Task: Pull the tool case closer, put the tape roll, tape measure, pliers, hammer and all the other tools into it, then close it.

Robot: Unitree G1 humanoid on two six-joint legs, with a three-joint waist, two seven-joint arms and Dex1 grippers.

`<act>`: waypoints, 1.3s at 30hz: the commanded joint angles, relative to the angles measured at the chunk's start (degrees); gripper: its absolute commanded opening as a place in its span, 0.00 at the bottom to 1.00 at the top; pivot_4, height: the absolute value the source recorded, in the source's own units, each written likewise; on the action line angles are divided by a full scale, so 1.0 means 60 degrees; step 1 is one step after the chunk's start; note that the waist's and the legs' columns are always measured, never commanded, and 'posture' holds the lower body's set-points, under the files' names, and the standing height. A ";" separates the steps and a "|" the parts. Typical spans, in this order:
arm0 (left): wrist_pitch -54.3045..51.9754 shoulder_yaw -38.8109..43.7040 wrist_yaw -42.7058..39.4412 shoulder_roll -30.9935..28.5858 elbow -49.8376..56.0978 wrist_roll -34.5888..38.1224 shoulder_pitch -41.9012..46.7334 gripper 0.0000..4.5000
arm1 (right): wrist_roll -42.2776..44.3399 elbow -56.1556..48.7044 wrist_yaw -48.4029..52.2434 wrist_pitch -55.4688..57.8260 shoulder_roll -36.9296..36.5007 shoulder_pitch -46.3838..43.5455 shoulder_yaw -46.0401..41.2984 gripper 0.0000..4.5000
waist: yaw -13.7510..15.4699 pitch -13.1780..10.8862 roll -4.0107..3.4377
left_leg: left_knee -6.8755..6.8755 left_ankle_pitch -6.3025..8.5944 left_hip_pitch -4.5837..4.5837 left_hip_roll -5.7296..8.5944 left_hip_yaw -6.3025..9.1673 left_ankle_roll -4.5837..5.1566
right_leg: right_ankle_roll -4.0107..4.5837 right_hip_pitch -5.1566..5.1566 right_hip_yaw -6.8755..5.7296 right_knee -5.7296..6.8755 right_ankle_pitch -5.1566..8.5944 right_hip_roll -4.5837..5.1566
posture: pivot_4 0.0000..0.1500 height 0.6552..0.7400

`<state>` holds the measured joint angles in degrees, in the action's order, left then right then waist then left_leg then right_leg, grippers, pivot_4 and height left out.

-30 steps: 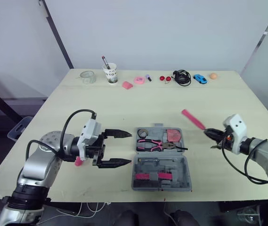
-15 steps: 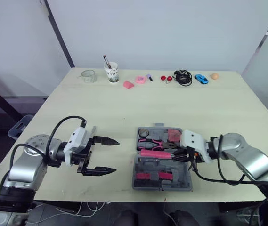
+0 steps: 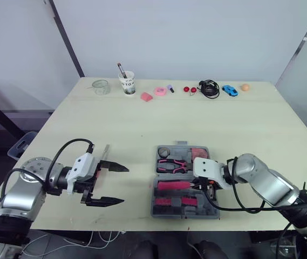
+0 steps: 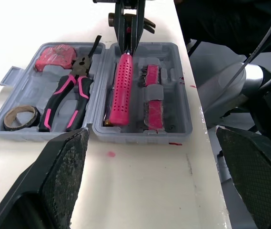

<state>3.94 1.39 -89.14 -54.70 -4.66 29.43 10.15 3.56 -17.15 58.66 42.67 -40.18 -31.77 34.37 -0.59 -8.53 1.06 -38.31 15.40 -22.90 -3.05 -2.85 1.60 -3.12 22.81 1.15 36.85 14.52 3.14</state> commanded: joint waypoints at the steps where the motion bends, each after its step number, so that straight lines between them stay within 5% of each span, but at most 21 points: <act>1: 0.0200 -0.0174 -0.0560 -0.0079 0.0141 0.0176 0.0079 1.00 | -0.0070 -0.0389 0.0094 0.0066 0.0037 -0.0125 -0.0060 0.01 | 0.0001 0.0000 0.0000 | 0.0000 0.0000 0.0000 0.0000 0.0000 0.0000 | 0.0000 0.0000 0.0000 0.0000 0.0000 -0.0001 | 1.00 1.00; 33: 0.0261 -0.0490 -0.0526 0.0228 0.0196 0.0112 0.0244 1.00 | -0.0763 0.0690 0.0401 -0.0758 0.0728 -0.0059 0.0184 0.01 | -0.0006 0.0001 0.0003 | -0.0001 0.0000 0.0006 -0.0010 0.0001 0.0000 | -0.0004 0.0000 0.0000 0.0012 -0.0004 -0.0018 | 1.00 1.00; 39: 0.0220 -0.0482 -0.0505 0.0275 0.0233 0.0130 0.0188 1.00 | -0.0844 0.0608 0.0334 -0.0819 0.0767 0.0007 0.0076 0.55 | -0.0007 0.0001 0.0004 | -0.0001 0.0000 0.0005 -0.0011 0.0000 0.0000 | -0.0004 0.0000 0.0000 0.0012 -0.0004 -0.0018 | 1.00 1.00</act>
<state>5.16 -2.73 -89.28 -53.06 -4.96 29.42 11.30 -1.32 -12.39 60.87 38.48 -35.68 -31.68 35.73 -0.63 -8.52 1.09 -38.32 15.40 -22.86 -3.12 -2.85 1.60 -3.14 22.81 1.15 36.92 14.49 3.03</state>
